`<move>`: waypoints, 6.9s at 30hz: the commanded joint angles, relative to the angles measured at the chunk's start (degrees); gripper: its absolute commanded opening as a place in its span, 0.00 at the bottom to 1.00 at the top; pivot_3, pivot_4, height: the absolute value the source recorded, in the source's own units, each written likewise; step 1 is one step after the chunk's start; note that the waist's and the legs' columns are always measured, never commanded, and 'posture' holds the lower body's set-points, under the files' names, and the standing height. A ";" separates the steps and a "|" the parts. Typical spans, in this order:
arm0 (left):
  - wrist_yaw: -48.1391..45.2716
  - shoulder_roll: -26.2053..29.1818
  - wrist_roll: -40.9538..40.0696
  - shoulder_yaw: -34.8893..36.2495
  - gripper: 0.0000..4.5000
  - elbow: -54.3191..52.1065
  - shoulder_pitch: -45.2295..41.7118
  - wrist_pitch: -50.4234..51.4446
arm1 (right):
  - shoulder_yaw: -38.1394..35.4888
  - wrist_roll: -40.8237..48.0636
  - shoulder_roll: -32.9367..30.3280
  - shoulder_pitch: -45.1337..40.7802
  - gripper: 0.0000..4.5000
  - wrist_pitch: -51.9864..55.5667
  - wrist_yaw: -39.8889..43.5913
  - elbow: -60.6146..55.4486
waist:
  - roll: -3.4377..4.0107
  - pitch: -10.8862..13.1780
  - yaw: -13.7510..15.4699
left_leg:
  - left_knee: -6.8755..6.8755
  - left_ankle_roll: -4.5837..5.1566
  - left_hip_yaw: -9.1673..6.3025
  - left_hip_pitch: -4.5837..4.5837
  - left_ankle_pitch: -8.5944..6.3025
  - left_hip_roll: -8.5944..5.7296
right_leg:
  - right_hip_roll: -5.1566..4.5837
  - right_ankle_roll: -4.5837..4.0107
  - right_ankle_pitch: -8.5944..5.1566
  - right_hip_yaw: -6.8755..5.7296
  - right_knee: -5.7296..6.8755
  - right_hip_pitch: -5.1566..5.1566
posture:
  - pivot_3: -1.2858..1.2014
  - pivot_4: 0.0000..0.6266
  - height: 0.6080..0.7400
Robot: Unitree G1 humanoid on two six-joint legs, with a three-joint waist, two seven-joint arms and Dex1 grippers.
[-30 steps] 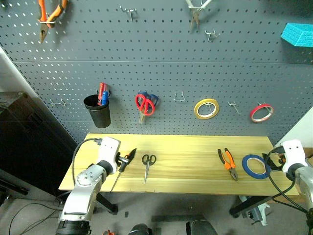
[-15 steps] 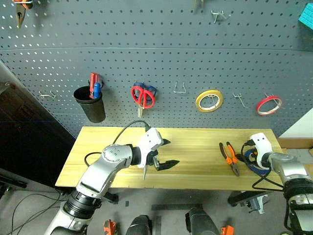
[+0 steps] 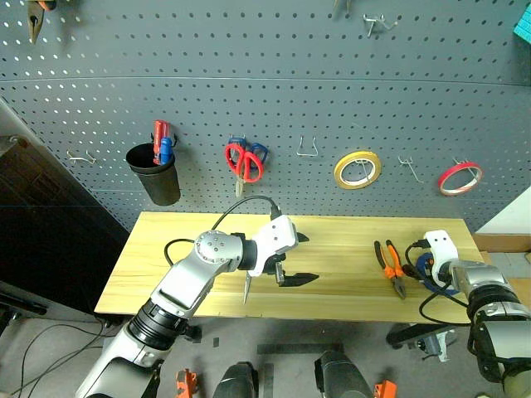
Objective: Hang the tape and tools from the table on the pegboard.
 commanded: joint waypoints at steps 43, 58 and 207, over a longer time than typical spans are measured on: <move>-0.37 -0.55 -6.36 9.10 1.00 -4.90 5.65 -3.27 | -0.50 -6.43 3.00 21.34 0.15 -1.55 -9.73 -45.88 | -0.18 -0.50 0.21 | 0.04 0.00 -0.01 -0.20 0.00 0.05 | 0.02 0.13 0.04 0.05 0.09 -0.27 | 0.45 0.24 1.00; 6.97 -4.39 -5.77 11.67 1.00 -5.64 3.06 -7.02 | 0.77 -12.76 14.04 30.21 0.15 -7.68 -22.57 -83.56 | -0.16 -0.48 0.26 | 0.29 -0.01 0.09 -0.54 0.04 0.07 | 0.05 0.21 0.20 0.15 0.21 -0.62 | 0.44 0.24 1.00; 27.56 -4.09 -6.48 26.17 1.00 -7.70 7.82 -6.13 | 6.45 -8.52 31.28 -25.94 0.57 -42.34 -28.90 -26.73 | -0.98 5.54 1.77 | 1.05 -0.29 0.95 -1.65 0.50 1.11 | 1.35 -0.60 1.51 1.28 1.09 -2.54 | 0.50 0.38 1.00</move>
